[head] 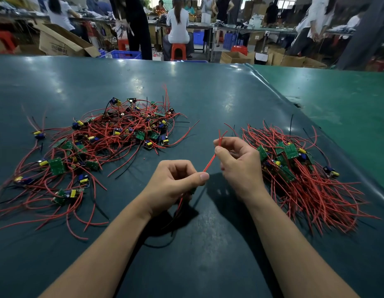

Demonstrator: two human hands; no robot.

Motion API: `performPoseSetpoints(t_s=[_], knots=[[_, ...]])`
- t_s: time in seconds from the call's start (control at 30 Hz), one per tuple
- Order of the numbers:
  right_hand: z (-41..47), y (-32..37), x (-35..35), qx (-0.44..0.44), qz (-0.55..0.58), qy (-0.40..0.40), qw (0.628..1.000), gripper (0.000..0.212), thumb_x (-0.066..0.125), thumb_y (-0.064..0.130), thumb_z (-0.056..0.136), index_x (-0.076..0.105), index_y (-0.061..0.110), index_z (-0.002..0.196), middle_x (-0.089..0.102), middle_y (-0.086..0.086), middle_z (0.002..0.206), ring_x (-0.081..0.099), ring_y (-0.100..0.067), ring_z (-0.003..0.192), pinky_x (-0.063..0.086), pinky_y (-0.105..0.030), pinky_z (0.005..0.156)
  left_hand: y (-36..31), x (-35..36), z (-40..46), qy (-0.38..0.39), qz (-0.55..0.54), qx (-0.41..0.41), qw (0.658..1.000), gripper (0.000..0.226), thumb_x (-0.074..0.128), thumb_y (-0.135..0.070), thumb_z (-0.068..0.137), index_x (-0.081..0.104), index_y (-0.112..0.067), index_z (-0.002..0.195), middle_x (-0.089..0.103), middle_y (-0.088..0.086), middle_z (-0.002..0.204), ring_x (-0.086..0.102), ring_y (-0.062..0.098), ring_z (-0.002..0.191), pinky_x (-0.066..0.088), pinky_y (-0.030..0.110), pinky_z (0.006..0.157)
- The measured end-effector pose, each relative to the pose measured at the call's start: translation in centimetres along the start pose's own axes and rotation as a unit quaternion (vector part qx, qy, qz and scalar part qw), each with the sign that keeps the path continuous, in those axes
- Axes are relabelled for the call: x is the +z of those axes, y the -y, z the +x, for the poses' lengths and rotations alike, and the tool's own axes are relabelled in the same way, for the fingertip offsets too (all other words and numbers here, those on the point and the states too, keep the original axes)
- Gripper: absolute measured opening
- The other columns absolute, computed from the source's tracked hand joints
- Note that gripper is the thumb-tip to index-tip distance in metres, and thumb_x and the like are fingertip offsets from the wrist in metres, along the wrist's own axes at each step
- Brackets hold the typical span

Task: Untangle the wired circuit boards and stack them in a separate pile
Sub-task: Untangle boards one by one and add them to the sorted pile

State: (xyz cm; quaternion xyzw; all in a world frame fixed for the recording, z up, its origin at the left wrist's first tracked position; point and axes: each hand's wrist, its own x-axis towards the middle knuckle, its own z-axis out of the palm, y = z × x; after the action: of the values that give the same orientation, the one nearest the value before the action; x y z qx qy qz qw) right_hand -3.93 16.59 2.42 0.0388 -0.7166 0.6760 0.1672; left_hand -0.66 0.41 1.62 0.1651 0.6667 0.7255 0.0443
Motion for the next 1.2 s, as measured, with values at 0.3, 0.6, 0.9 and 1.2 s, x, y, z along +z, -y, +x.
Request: performPoseSetpoints(t_s=[0.3, 0.6, 0.9, 1.2], knots=[[-0.1, 0.5, -0.6, -0.013, 0.073, 0.012, 0.997, 0.015, 0.051, 0.0, 0.098, 0.056, 0.014, 0.099, 0.072, -0.008, 0.072, 0.062, -0.016, 0.049, 0.047, -0.025, 0.041, -0.4, -0.1, -0.1, 0.001, -0.028, -0.03, 0.999, 0.028, 0.078, -0.014, 0.077, 0.057, -0.004, 0.061, 0.044, -0.003, 0.044, 0.036, 0.007, 0.037, 0.035, 0.015, 0.04], [0.0, 0.5, -0.5, -0.031, 0.076, -0.02, 0.996, 0.011, 0.047, 0.005, 0.101, 0.05, 0.015, 0.1, 0.072, -0.008, 0.072, 0.06, -0.019, 0.045, 0.046, -0.026, 0.038, -0.6, -0.1, 0.0, -0.003, -0.028, -0.036, 0.999, 0.023, 0.07, -0.02, 0.079, 0.061, -0.007, 0.063, 0.048, -0.007, 0.047, 0.039, 0.006, 0.038, 0.035, 0.014, 0.04], [-1.6, 0.9, 0.9, 0.183, 0.11, 0.209, 0.954, 0.031, 0.062, 0.047, 0.082, 0.071, 0.018, 0.076, 0.048, 0.001, 0.046, 0.033, -0.006, 0.033, 0.022, -0.011, 0.034, 0.0, 0.1, 0.7, -0.08, -0.004, 0.034, 0.996, 0.02, 0.062, -0.024, 0.086, 0.063, -0.006, 0.078, 0.053, -0.009, 0.055, 0.044, 0.001, 0.045, 0.037, 0.012, 0.044], [-0.4, 0.9, 0.2, 0.155, 0.176, 0.063, 0.97, 0.015, 0.066, 0.013, 0.09, 0.074, 0.012, 0.078, 0.044, 0.003, 0.044, 0.027, -0.005, 0.032, 0.019, -0.014, 0.036, -0.3, 0.0, 0.2, -0.027, -0.003, -0.005, 1.0, 0.023, 0.068, -0.024, 0.081, 0.062, -0.009, 0.064, 0.048, -0.006, 0.048, 0.041, 0.005, 0.04, 0.035, 0.014, 0.042]])
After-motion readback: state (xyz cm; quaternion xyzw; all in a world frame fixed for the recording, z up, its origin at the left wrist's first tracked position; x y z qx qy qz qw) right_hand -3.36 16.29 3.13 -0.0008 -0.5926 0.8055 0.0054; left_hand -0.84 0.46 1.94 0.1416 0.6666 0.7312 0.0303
